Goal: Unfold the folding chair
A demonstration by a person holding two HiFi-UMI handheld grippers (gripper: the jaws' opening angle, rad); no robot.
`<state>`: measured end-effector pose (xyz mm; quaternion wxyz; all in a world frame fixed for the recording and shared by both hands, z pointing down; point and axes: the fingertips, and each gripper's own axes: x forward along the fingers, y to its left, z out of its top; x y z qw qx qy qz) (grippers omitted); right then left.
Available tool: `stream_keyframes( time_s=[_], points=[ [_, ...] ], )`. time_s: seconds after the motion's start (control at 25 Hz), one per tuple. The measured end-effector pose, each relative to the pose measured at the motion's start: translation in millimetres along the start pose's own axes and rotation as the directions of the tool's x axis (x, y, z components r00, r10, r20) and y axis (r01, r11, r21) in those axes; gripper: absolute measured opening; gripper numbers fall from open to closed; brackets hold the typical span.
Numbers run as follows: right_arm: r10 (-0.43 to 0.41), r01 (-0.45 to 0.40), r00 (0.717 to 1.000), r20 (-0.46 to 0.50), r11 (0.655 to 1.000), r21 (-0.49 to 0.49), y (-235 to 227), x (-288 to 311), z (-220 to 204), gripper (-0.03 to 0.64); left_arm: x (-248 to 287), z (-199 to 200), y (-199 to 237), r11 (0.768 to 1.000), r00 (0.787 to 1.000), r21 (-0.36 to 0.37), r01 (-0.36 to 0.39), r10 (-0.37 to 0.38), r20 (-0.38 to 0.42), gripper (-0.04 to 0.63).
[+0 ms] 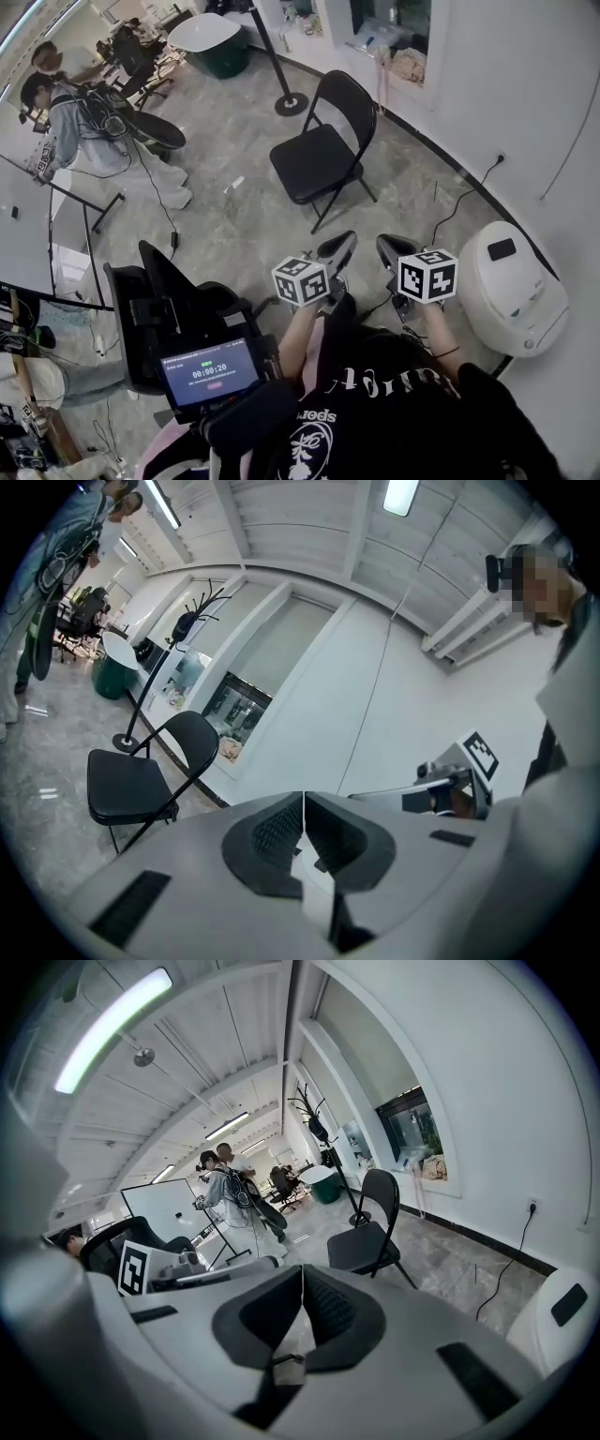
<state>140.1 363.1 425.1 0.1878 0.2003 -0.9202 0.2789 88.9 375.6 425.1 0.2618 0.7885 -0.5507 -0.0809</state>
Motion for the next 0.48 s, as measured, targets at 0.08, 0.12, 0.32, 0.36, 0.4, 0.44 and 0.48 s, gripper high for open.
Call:
stream_keyframes(
  time_s=[0.08,0.12,0.32,0.36,0.4,0.44,0.48],
  points=[
    [0.002,-0.002,1.000,-0.003,1.000,-0.002,0.9,-2.0,-3.3,0.020,-1.0,-4.0,-2.2,1.000,1.000,-0.002,-0.002,0.002,-0.003,0.009],
    [0.003,-0.003,1.000,-0.006,1.000,-0.004,1.1,-2.4,-5.3,0.020,-1.4,-6.1,-2.8,1.000,1.000,-0.003,-0.002,0.002,-0.004,0.009],
    [0.003,-0.004,1.000,-0.015,1.000,-0.009,-0.2,-2.2,-11.2,0.020,-2.1,-11.2,-0.5,1.000,1.000,-0.008,-0.011,0.010,-0.003,0.009],
    [0.003,-0.003,1.000,-0.015,1.000,-0.009,-1.1,-2.5,-11.1,0.020,-1.6,-11.1,0.2,1.000,1.000,-0.009,-0.012,0.012,-0.002,0.009],
    [0.001,-0.002,1.000,-0.014,1.000,-0.008,-2.2,-2.9,-10.7,0.020,-0.9,-11.1,0.6,1.000,1.000,-0.010,-0.012,0.012,-0.002,0.009],
    [0.000,0.000,1.000,-0.013,1.000,-0.006,-3.5,-3.5,-10.0,0.020,0.0,-11.0,0.8,1.000,1.000,-0.010,-0.013,0.013,-0.003,0.009],
    [-0.001,0.001,1.000,-0.012,1.000,-0.005,-4.8,-4.1,-9.4,0.020,0.9,-11.1,1.0,1.000,1.000,-0.010,-0.013,0.013,-0.004,0.009]
  ],
)
